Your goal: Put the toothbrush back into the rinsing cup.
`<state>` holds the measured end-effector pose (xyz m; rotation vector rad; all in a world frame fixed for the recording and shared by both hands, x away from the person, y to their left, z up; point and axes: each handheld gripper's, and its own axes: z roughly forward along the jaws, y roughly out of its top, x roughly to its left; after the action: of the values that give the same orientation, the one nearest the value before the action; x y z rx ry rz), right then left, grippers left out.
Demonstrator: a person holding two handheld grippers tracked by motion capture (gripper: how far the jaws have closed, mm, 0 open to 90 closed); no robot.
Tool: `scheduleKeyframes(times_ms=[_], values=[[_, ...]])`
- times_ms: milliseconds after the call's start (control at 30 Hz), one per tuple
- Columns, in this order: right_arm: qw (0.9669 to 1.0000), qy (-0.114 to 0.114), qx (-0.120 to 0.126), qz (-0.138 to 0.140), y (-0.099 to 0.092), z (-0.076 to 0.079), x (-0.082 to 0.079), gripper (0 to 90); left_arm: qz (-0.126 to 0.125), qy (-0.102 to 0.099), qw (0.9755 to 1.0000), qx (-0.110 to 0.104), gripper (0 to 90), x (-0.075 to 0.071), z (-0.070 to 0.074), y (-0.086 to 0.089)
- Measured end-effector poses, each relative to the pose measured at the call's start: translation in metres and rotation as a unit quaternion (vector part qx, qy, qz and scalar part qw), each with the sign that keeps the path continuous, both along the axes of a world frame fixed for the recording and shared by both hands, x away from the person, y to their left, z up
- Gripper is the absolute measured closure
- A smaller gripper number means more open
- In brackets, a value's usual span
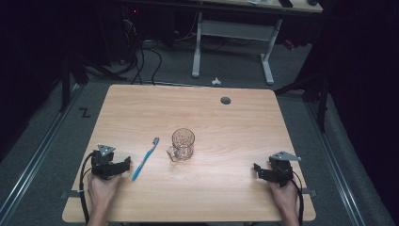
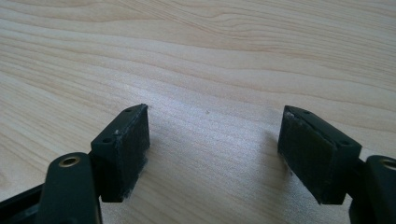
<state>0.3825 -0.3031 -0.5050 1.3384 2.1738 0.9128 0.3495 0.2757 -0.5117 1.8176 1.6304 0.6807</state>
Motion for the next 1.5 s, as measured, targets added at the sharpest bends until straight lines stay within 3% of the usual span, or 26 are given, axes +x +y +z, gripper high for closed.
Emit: scheduleKeyframes(times_ms=[267, 433, 533, 933, 1067, 1200, 1300, 1500], values=[[1.0, 0.0, -0.001, 0.001, 0.0, 0.0, 0.0, 25.1, -0.011, 0.013, 0.9999, 0.003, 23.6, 0.004, 0.004, 0.0], [1.0, -0.001, -0.001, 0.001, 0.0, 0.0, 0.0, 25.0, -0.012, 0.006, 0.9999, 0.002, 25.7, 0.0, 0.005, 0.0], [1.0, -0.001, -0.001, 0.001, 0.0, 0.0, 0.001, 25.0, -0.013, -0.002, 0.9998, -0.014, 28.9, -0.008, 0.007, 0.0], [1.0, -0.001, -0.001, 0.001, 0.001, 0.0, 0.001, 24.9, -0.028, -0.022, 0.999, -0.029, 31.5, -0.022, 0.016, -0.002], [1.0, -0.001, -0.001, 0.0, 0.001, 0.0, 0.002, 24.9, -0.04, -0.008, 0.9989, -0.023, 32.3, -0.022, 0.017, -0.006], [1.0, -0.001, -0.001, 0.0, 0.001, 0.0, 0.002, 24.9, -0.052, -0.008, 0.9985, -0.018, 33.3, -0.023, 0.026, -0.012], [1.0, -0.001, -0.001, 0.0, 0.001, 0.0, 0.002, 24.9, -0.066, 0.009, 0.9975, -0.025, 30.4, -0.022, 0.029, -0.016], [1.0, -0.001, -0.001, 0.0, 0.001, 0.0, 0.002, 24.9, -0.079, 0.012, 0.9964, -0.026, 28.7, -0.029, 0.032, -0.024]])
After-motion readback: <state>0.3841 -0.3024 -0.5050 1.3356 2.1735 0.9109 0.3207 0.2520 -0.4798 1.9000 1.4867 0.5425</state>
